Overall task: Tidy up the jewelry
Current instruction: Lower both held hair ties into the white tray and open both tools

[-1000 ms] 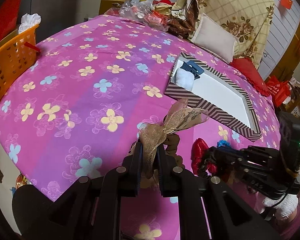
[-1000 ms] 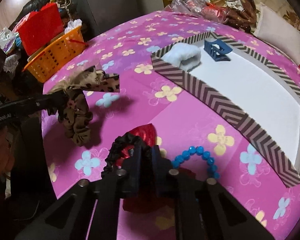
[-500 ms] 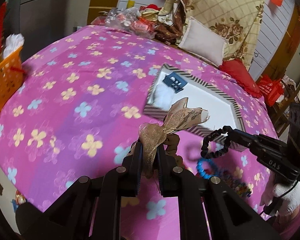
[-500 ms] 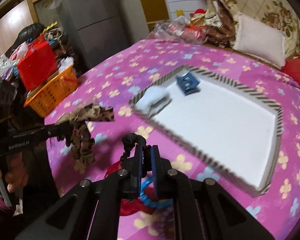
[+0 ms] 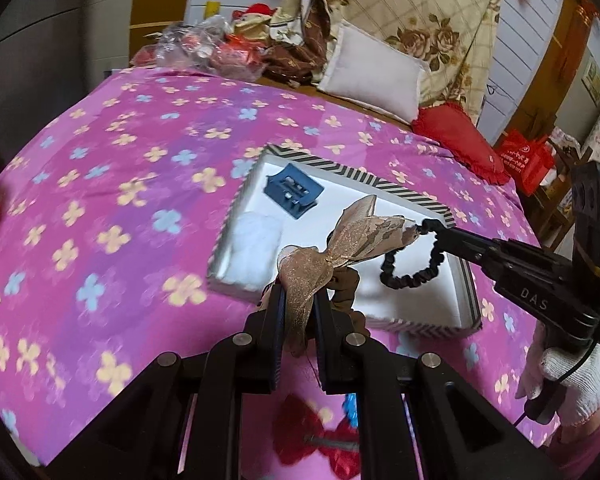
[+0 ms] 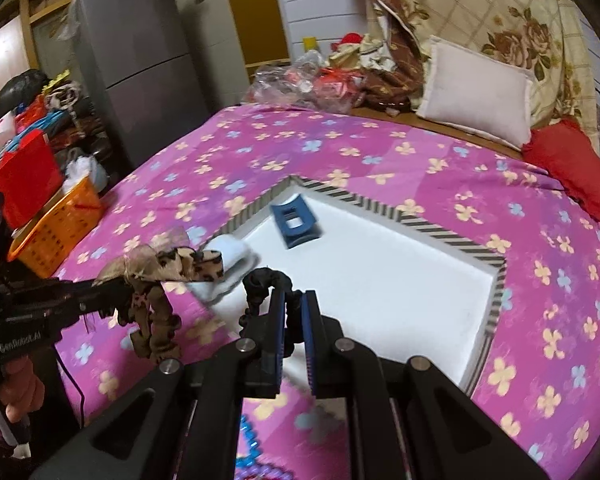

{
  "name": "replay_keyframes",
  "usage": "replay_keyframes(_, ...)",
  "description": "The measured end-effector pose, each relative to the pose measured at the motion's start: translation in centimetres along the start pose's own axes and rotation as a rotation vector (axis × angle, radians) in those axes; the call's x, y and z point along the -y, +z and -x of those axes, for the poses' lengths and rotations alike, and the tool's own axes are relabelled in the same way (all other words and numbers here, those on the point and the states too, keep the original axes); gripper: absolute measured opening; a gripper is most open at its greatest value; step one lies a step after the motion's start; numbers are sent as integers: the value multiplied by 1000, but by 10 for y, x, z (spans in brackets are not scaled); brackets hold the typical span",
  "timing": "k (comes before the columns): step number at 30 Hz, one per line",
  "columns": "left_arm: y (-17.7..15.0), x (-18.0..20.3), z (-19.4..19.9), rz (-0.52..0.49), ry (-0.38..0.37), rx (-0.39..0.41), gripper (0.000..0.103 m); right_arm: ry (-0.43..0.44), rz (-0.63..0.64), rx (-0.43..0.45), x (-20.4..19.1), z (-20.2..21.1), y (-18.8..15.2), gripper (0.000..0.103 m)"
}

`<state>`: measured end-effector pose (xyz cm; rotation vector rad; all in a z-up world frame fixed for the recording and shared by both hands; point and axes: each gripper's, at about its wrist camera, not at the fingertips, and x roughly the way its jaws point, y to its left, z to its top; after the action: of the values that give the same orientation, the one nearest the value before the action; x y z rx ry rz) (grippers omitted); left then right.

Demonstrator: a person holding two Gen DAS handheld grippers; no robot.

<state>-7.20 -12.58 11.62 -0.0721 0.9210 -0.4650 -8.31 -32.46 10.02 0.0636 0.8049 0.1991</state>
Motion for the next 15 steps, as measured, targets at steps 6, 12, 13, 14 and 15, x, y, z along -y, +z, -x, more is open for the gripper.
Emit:
replay_keyframes(6,17,9,-39,-9,11,-41,8,-18,-19,-37,20,-34,19,9)
replay_keyframes(12,24,5,-76,-2,17,-91,8,-17,-42,-91,36,-84,37,9)
replay_keyframes(13,24,4,-80,0,15,-99,8,-25,-45,-103,39,-95,40,9)
replay_keyframes(14,25,3,-87,1,12,-109,8,-35,-48,-113,41,-104,42,9)
replay_keyframes(15,26,3,-93,1,12,-117,8,-42,-53,-120,43,-111,45,9)
